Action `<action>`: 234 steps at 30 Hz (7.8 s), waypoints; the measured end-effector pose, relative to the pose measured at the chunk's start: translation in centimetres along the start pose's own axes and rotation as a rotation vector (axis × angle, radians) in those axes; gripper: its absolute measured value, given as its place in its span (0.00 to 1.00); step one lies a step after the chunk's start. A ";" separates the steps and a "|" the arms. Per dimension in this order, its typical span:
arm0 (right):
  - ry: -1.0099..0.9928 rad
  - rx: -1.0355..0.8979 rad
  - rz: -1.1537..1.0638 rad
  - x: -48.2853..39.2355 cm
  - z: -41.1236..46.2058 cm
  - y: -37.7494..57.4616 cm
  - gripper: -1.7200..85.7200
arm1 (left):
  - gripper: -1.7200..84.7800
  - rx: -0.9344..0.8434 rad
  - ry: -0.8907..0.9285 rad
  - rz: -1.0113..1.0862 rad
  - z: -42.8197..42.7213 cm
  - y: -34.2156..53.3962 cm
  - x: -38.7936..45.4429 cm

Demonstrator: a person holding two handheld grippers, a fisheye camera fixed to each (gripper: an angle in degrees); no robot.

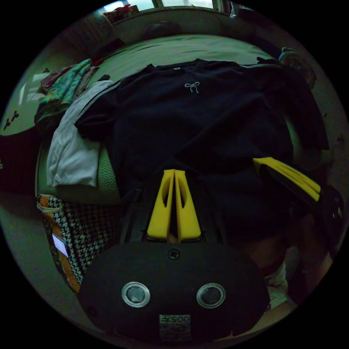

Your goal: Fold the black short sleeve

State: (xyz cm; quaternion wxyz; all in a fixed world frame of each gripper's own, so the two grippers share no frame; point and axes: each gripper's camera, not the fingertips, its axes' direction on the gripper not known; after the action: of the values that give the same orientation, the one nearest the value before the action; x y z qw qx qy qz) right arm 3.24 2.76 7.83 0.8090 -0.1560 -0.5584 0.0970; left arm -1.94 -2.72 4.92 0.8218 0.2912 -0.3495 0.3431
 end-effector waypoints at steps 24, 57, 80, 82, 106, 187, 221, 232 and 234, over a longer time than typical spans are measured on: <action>-0.051 0.248 -0.281 -17.7 -1.2 -23.8 0.08 | 0.12 0.337 0.203 -0.330 -6.2 -6.4 -39.2; -0.097 0.047 -0.617 -39.7 14.9 -41.8 0.14 | 0.11 0.261 0.130 -0.659 4.1 -10.7 -64.6; -0.047 0.079 -0.086 -17.2 12.6 -49.4 0.09 | 0.11 0.225 0.256 -0.389 6.0 -24.4 -55.6; -0.105 0.093 -0.077 -16.1 12.8 -49.3 0.10 | 0.11 0.194 0.239 -0.350 6.3 -26.1 -53.9; -0.008 -0.004 -0.141 -13.8 14.6 -52.2 0.01 | 0.10 -0.030 0.066 -0.094 12.3 -45.4 -34.0; 0.191 0.002 0.052 14.7 -0.5 -18.8 0.03 | 0.02 0.337 0.265 0.143 9.3 -37.3 12.5; 0.451 0.159 0.060 23.2 -11.4 -23.8 0.06 | 0.01 0.331 0.282 0.158 12.0 -37.6 17.6; 0.136 0.069 0.006 15.8 -10.9 -25.9 0.04 | 0.01 0.353 0.413 0.148 10.7 -36.5 13.5; 0.052 0.057 0.001 15.5 -10.5 -26.0 0.06 | 0.02 0.355 0.406 0.128 10.8 -36.2 12.6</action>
State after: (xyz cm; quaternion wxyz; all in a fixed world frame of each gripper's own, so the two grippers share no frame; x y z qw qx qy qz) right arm 18.18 -17.88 27.29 0.8274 -0.1357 -0.5340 0.1094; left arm 28.36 -27.41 12.38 0.7879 0.3333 -0.1299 0.5012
